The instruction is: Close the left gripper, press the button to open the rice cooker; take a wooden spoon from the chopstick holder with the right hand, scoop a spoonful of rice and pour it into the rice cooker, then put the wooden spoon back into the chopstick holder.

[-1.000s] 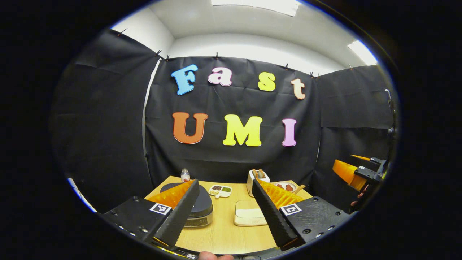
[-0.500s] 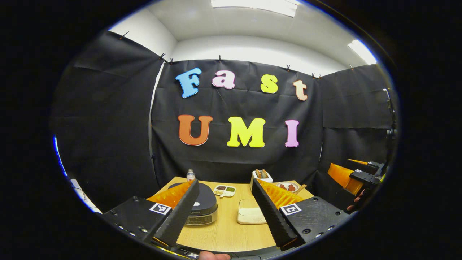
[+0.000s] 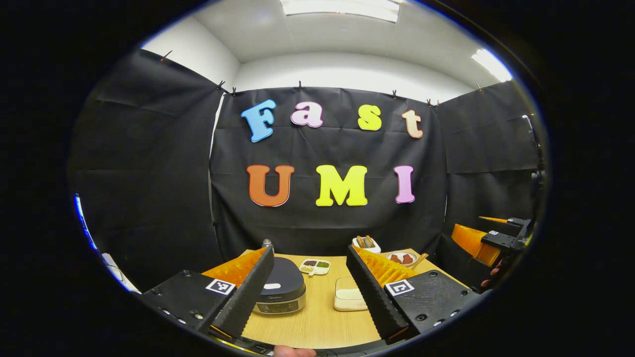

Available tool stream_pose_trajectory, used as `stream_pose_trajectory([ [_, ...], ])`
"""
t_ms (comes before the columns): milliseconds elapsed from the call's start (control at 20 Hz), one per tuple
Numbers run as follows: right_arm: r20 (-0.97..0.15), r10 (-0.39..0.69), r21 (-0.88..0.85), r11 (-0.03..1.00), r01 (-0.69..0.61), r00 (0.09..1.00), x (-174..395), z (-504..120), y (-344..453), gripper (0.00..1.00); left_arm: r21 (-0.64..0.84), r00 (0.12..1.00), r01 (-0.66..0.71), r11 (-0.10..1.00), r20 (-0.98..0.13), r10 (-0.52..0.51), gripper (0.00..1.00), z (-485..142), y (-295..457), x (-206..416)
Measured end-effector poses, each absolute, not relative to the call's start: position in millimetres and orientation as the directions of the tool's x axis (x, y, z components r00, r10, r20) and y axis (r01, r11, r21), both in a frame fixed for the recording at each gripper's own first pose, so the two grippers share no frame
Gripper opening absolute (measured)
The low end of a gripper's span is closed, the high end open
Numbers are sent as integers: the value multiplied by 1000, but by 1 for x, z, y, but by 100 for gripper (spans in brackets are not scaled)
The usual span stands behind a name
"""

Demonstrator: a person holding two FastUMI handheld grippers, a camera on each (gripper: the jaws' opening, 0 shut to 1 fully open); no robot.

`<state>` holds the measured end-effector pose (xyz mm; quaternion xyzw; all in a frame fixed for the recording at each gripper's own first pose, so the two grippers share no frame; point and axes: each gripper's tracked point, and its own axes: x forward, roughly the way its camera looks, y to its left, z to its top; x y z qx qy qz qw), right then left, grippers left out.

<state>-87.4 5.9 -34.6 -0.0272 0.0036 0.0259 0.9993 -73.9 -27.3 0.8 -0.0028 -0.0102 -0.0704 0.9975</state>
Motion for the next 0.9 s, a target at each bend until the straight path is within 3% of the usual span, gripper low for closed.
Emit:
stream_pose_trajectory([
  [900, -32, 70, -76, 995, -72, 997, -79, -37, 6, 97, 20, 992, 124, 992, 12, -124, 94, 3, -33, -63],
])
